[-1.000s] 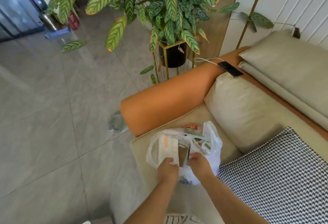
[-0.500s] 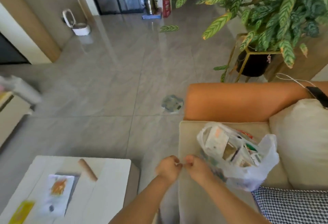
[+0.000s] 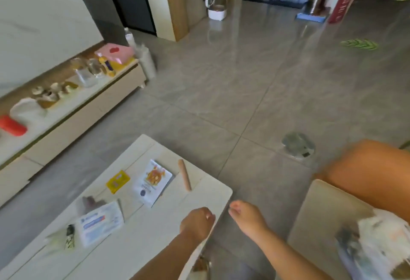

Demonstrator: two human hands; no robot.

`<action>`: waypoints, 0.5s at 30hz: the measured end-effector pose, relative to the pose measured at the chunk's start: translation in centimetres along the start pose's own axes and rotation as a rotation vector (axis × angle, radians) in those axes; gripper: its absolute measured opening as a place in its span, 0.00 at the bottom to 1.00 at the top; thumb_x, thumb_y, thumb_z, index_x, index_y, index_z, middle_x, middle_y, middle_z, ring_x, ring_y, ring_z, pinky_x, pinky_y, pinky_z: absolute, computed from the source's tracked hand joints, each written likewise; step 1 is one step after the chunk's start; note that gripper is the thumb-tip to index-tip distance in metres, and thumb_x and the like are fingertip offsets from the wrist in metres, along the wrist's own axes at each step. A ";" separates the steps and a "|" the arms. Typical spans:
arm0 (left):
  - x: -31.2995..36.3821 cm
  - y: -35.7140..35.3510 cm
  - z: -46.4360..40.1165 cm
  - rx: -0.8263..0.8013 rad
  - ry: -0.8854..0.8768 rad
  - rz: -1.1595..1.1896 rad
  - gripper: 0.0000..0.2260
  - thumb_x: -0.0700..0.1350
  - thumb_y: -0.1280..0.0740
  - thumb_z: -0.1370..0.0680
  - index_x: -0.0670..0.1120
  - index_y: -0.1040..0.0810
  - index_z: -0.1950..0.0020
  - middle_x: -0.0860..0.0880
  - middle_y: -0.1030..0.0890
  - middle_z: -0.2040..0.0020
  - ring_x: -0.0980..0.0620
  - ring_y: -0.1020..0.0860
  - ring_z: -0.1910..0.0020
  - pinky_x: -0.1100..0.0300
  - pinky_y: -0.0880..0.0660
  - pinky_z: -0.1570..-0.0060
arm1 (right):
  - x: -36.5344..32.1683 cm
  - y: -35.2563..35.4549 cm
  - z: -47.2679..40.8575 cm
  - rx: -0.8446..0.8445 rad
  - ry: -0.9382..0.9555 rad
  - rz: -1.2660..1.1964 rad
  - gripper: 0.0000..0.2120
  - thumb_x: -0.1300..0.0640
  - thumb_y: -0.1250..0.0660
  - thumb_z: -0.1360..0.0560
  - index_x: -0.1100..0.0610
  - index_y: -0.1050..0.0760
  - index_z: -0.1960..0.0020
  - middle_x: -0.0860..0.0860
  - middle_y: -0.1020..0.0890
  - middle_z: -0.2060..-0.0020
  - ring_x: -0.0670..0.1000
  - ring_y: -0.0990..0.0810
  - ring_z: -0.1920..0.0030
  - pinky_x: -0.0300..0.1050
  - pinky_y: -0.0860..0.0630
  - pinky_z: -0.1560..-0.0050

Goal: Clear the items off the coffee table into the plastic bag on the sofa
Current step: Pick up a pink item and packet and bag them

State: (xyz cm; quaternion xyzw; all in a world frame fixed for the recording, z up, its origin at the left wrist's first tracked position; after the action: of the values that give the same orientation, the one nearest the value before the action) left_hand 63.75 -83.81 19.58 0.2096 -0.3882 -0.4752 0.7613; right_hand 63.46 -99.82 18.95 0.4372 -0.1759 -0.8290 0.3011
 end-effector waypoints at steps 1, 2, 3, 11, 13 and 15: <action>-1.8 1.0 -0.4 0.013 0.021 0.020 0.14 0.56 0.43 0.21 0.54 0.22 0.43 0.54 0.21 0.40 0.53 0.23 0.43 0.61 0.28 0.45 | -1.4 -0.9 -0.6 -0.029 0.019 0.025 0.15 0.56 0.39 0.21 0.58 0.26 0.37 0.51 0.21 0.39 0.49 0.23 0.39 0.38 0.30 0.39; -3.5 1.9 -0.8 0.023 0.040 0.040 0.14 0.57 0.43 0.20 0.54 0.23 0.42 0.54 0.21 0.40 0.54 0.23 0.45 0.63 0.28 0.47 | -2.8 -1.9 -1.4 -0.051 0.039 0.050 0.15 0.55 0.40 0.21 0.58 0.26 0.37 0.50 0.21 0.39 0.49 0.24 0.38 0.38 0.30 0.39; -5.2 2.7 -1.1 0.031 0.060 0.058 0.14 0.57 0.44 0.20 0.54 0.23 0.42 0.54 0.22 0.41 0.55 0.23 0.47 0.65 0.29 0.48 | -4.1 -2.9 -2.0 -0.068 0.055 0.075 0.14 0.55 0.40 0.21 0.58 0.26 0.37 0.50 0.22 0.39 0.49 0.24 0.38 0.39 0.30 0.39; -16.7 7.9 -3.2 0.082 0.243 0.155 0.17 0.55 0.47 0.19 0.50 0.23 0.41 0.50 0.21 0.41 0.51 0.23 0.42 0.61 0.29 0.46 | -12.3 -11.5 -7.3 -0.215 0.136 0.230 0.15 0.54 0.41 0.20 0.57 0.27 0.35 0.49 0.22 0.38 0.48 0.25 0.37 0.39 0.30 0.38; -19.0 8.3 -3.4 0.084 0.293 0.192 0.17 0.55 0.47 0.19 0.49 0.24 0.40 0.49 0.21 0.41 0.50 0.23 0.42 0.60 0.28 0.45 | -13.8 -13.8 -8.4 -0.264 0.152 0.274 0.16 0.54 0.41 0.20 0.57 0.28 0.35 0.50 0.23 0.37 0.49 0.25 0.36 0.40 0.30 0.38; -20.9 8.2 -3.7 0.083 0.342 0.235 0.17 0.55 0.47 0.19 0.49 0.24 0.40 0.49 0.21 0.41 0.49 0.23 0.42 0.60 0.28 0.45 | -14.8 -15.7 -9.4 -0.309 0.162 0.319 0.16 0.54 0.42 0.20 0.57 0.29 0.34 0.51 0.23 0.36 0.49 0.26 0.35 0.40 0.30 0.38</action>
State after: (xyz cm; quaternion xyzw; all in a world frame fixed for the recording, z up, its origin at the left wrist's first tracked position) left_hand 66.16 -61.68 14.76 0.2717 -0.2941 -0.3243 0.8570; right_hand 72.31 -78.57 14.20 0.4178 -0.0889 -0.7501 0.5049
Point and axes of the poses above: each hand's wrist, its own z-axis away from the middle knuckle, its own y-axis out of the back of the hand, x = y × z, the point moved 5 cm from there along -z, towards the middle knuckle
